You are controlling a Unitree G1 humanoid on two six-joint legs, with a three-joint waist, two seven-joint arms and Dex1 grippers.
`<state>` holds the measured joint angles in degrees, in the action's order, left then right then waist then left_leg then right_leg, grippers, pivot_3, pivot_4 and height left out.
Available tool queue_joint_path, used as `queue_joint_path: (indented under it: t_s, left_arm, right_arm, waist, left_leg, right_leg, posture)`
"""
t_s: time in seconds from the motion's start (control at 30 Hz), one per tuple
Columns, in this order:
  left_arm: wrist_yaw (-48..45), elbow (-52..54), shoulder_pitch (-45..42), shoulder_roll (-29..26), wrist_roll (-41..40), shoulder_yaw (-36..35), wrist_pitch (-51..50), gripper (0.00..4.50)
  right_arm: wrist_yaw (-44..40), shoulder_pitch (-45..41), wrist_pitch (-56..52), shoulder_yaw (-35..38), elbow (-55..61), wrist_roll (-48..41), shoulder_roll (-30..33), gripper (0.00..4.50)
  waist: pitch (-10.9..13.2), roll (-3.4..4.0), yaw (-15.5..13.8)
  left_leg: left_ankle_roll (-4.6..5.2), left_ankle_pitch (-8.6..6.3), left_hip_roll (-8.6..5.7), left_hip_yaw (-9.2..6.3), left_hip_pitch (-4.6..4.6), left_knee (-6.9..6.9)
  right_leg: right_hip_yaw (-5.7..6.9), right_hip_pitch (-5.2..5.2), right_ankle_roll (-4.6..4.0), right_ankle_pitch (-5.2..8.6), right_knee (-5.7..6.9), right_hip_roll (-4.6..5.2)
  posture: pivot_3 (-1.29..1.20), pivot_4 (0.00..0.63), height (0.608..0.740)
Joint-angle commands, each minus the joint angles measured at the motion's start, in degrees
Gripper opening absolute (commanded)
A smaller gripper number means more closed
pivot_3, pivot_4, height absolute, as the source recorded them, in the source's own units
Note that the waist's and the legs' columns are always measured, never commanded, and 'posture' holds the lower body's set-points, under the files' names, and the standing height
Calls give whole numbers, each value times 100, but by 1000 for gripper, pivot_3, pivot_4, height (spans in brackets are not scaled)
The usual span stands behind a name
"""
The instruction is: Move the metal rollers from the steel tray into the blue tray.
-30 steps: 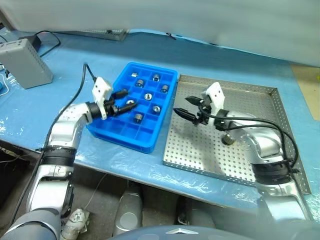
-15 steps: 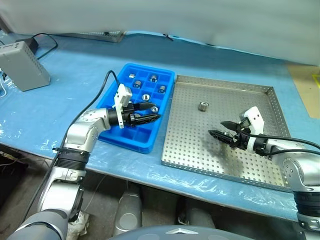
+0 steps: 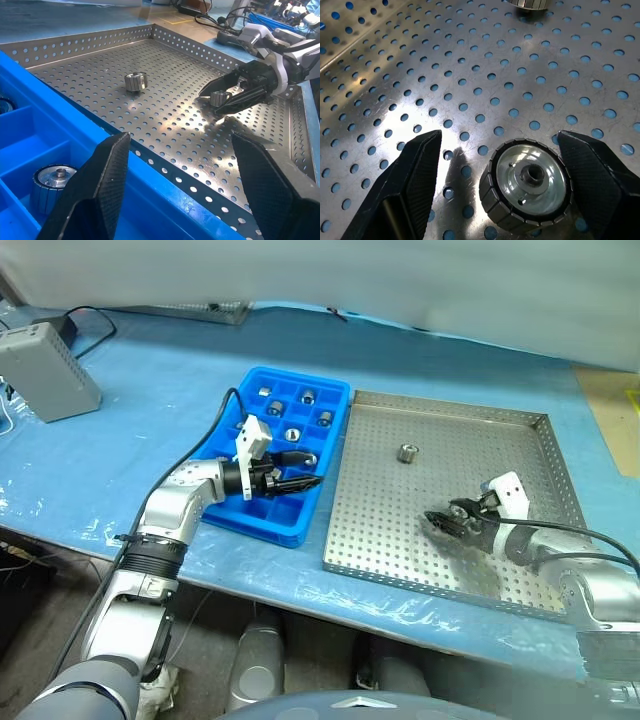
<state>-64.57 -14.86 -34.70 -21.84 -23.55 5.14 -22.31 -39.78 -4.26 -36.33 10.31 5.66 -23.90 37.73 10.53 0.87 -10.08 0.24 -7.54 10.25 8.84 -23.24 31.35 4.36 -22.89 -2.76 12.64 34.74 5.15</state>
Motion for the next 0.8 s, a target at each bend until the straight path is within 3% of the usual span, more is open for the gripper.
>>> queue_joint_path:
  t_s: [0.03,0.27,0.53,0.8]
  left_arm:
    - [-51,136,-49,-38,-4,-49,110,3382]
    - [11,194,-139,-59,-16,-85,20,3409]
    - [263,507,-143,-232,-172,-405,-128,3409]
    - [620,1129,443,-567,-343,-805,-384,3409]
  right_arm:
    - [-27,55,160,-37,68,51,-49,3842]
    - [-81,64,283,-56,111,112,-60,1690]
    - [-74,-581,-137,-377,838,-91,-106,1664]
    - [-43,-2106,-617,-1336,1041,-325,-1105,1664]
  waist:
    - [0,0,1]
    - [0,0,1]
    - [0,1,62]
    - [-2,4,129]
  left_leg:
    - [0,0,0,0,1,0]
    - [0,0,0,0,1,1]
    - [0,0,2,0,1,0]
    - [-1,1,5,-3,-3,-5]
  right_leg:
    - [0,1,0,0,0,0]
    - [0,2,0,0,0,0]
    - [0,-3,-1,0,3,-1]
    - [4,-10,-7,2,6,-3]
  posture:
    - [121,150,740]
    - [120,150,740]
    - [155,150,740]
    - [259,150,740]
